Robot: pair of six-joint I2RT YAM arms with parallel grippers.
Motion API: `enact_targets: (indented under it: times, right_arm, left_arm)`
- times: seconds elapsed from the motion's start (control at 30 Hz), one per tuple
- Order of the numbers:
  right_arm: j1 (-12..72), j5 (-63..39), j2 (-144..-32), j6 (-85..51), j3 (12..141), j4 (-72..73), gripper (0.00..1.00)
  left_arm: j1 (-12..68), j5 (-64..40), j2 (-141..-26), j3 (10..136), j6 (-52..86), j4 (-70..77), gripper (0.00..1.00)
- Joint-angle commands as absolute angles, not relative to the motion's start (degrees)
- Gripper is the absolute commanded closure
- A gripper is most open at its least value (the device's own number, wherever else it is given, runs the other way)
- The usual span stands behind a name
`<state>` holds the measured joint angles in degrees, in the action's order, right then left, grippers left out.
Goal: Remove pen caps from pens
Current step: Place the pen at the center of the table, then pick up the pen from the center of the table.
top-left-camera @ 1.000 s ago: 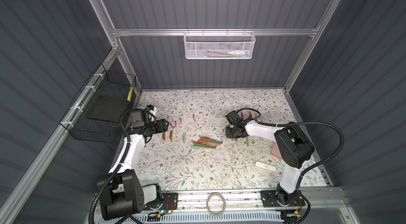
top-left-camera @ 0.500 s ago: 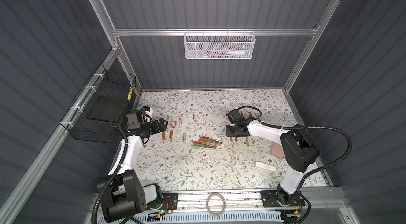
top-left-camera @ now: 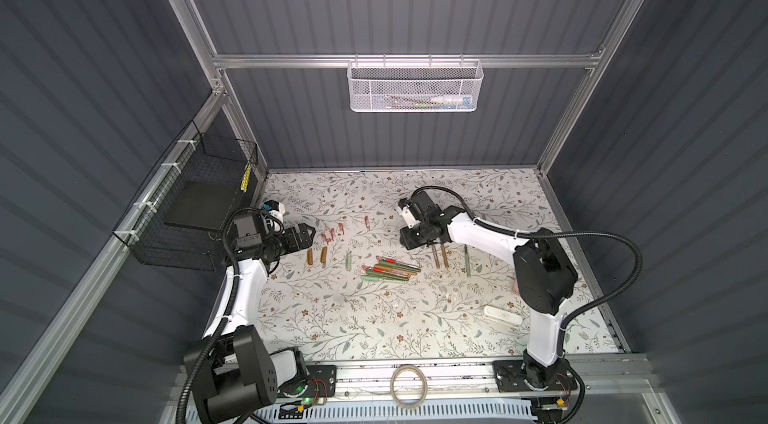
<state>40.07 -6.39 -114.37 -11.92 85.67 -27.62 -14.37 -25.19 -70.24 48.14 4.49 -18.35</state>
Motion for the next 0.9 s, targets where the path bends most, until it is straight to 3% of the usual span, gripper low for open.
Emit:
enact_targets:
  times: [0.0, 0.87]
  right_arm:
    - [40.2, -9.2, -118.0, -7.6, 89.3, -35.2, 0.65]
    - [42.2, -6.9, -123.8, -3.3, 90.1, -37.0, 0.62]
  left_arm:
    - [-15.9, -25.6, -69.0, 48.3, 4.5, -18.6, 0.00]
    - [-17.2, -26.7, -69.1, 47.4, 5.5, -17.1, 0.00]
